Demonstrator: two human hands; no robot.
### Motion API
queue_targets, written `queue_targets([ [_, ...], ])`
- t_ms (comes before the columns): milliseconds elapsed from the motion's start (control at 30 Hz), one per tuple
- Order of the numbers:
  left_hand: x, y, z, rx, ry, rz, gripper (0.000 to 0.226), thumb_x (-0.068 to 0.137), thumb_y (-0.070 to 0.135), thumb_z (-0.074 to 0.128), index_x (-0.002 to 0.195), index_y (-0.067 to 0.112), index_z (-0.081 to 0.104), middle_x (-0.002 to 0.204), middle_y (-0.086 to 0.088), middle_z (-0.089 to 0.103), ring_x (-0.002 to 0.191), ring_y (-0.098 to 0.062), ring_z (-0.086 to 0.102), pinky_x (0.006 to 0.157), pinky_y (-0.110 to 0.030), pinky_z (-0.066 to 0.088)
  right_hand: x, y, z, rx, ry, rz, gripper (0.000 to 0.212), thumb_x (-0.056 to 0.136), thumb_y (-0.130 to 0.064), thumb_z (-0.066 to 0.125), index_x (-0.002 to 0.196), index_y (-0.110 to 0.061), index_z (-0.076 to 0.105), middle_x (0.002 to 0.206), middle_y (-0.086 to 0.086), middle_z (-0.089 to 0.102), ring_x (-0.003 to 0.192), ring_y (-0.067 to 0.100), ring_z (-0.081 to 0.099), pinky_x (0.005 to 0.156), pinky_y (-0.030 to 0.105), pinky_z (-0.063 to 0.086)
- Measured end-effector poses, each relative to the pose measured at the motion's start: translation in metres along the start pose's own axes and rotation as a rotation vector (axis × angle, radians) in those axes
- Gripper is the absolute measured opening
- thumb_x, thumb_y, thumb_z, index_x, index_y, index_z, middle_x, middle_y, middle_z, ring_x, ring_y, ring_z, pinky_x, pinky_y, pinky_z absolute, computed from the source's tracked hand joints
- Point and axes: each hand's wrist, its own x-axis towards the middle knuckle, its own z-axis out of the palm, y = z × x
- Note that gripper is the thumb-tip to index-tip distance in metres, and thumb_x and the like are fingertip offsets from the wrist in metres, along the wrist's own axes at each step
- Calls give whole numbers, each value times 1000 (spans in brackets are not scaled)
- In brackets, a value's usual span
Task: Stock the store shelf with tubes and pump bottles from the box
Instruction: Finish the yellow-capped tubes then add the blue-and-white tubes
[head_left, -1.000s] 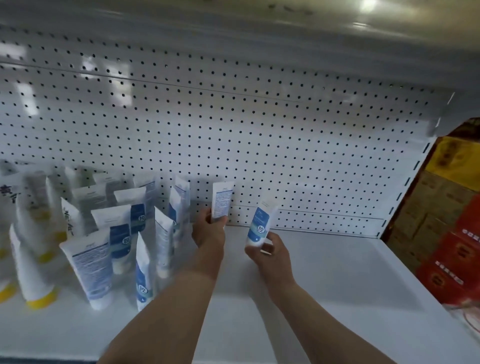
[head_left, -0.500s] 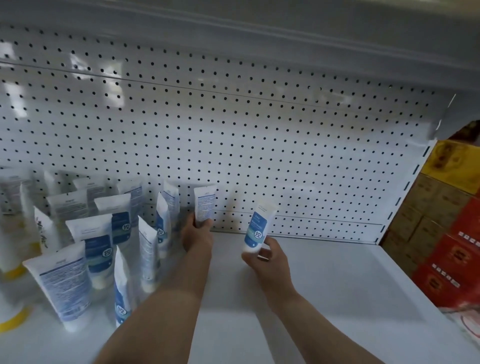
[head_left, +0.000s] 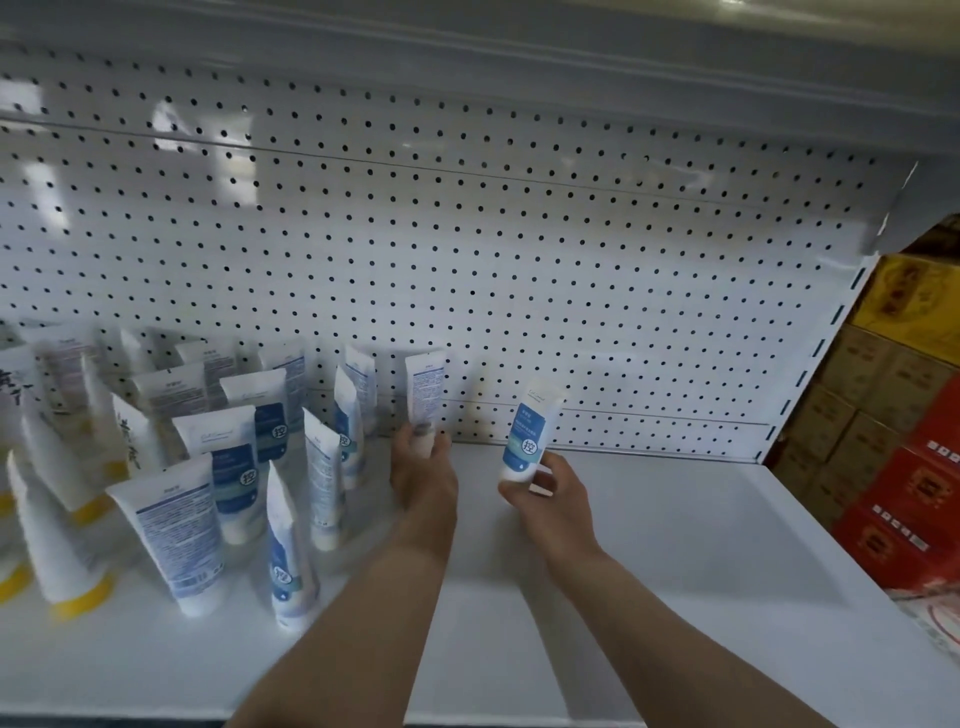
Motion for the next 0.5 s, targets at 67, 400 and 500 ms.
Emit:
queue_targets([
  [67, -13, 1, -6, -39, -3, -8, 41, 90, 20, 67, 129, 20, 57, 128, 1, 61, 104, -17, 59, 92, -30, 48, -3, -6, 2, -2, -1, 7, 39, 78, -22, 80, 112, -32, 62, 103, -12, 70, 93, 6, 67, 86, 33, 55],
  [400, -56, -7, -52, -14, -42, -31, 31, 100, 20, 51, 132, 18, 52, 122, 5, 57, 104, -9, 54, 93, -21, 38, 3, -12, 31, -50, -75, 14, 40, 76, -24, 81, 110, -32, 63, 102, -10, 73, 97, 12, 68, 93, 39, 54],
  [500, -62, -10, -57, 55, -71, 18, 31, 103, 23, 46, 133, 20, 49, 123, 7, 54, 105, -6, 52, 87, -13, 34, 10, -15, 45, -76, -121, 10, 39, 77, -23, 80, 111, -32, 63, 106, -8, 72, 98, 13, 67, 94, 39, 55],
])
